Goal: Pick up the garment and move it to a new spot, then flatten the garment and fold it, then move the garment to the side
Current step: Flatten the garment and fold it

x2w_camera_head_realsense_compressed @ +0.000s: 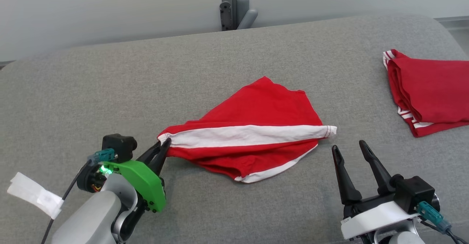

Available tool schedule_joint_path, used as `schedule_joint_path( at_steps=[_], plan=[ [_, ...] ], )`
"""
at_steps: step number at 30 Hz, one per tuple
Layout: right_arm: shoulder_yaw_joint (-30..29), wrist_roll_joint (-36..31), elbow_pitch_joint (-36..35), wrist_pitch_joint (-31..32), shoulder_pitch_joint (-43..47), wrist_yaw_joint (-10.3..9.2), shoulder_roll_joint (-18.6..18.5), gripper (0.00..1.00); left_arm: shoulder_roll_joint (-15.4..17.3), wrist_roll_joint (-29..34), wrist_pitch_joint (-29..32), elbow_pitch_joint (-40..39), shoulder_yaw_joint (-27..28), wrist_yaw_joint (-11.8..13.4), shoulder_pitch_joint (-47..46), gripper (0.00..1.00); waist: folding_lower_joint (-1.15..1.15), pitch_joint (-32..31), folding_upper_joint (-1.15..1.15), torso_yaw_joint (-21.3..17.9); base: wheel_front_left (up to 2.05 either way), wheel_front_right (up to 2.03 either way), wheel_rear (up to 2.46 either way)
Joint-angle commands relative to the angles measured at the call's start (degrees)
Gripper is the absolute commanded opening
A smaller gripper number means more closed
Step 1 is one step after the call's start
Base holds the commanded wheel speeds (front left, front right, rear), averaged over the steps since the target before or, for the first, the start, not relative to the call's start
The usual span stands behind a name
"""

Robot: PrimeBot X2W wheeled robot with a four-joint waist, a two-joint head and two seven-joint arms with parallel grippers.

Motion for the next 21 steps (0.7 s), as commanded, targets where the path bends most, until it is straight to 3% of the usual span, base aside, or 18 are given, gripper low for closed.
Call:
schedule_joint_path(
  at_steps=[1, 6, 13, 18, 21],
  plan=[
    [0.34, 0.43, 0.25, -0.12, -0.64, -0.05, -0.40, 1.00, -0.11, -0.36, -1.04, 0.12, 0.48, 0.73, 1.10, 1.00, 0.00, -0.06, 0.00, 0.78, 0.00, 0.00, 0.00],
    [1.17, 1.37, 1.21, -0.12, -0.22, -0.05, -1.07, 1.00, -0.06, -0.02, -5.05, -0.03, 1.57, 3.29, 3.92, 1.00, 0.00, -1.15, 0.00, 1.39, 0.00, 0.00, 0.00],
    [0.17, 3.79, 3.86, -0.12, -0.08, -0.05, -1.39, 1.00, -0.78, 3.36, -9.98, -4.78, 5.16, 9.20, 9.25, 1.00, 0.00, -2.53, 0.00, 2.89, 0.00, 0.00, 0.00],
    [-0.91, 5.34, 7.27, -0.12, -1.36, -0.05, -2.03, 1.00, -3.74, 9.97, -10.27, -13.56, 12.15, 14.37, 16.24, 1.00, 0.00, -3.10, 0.00, 4.67, 0.00, 0.00, 0.00],
    [-1.66, 5.68, 10.17, -0.12, -2.50, -0.05, -2.59, 1.00, -6.71, 15.26, -10.31, -18.84, 16.44, 15.91, 21.17, 1.00, 0.00, -3.30, 0.00, 5.93, 0.00, 0.00, 0.00]
  ],
)
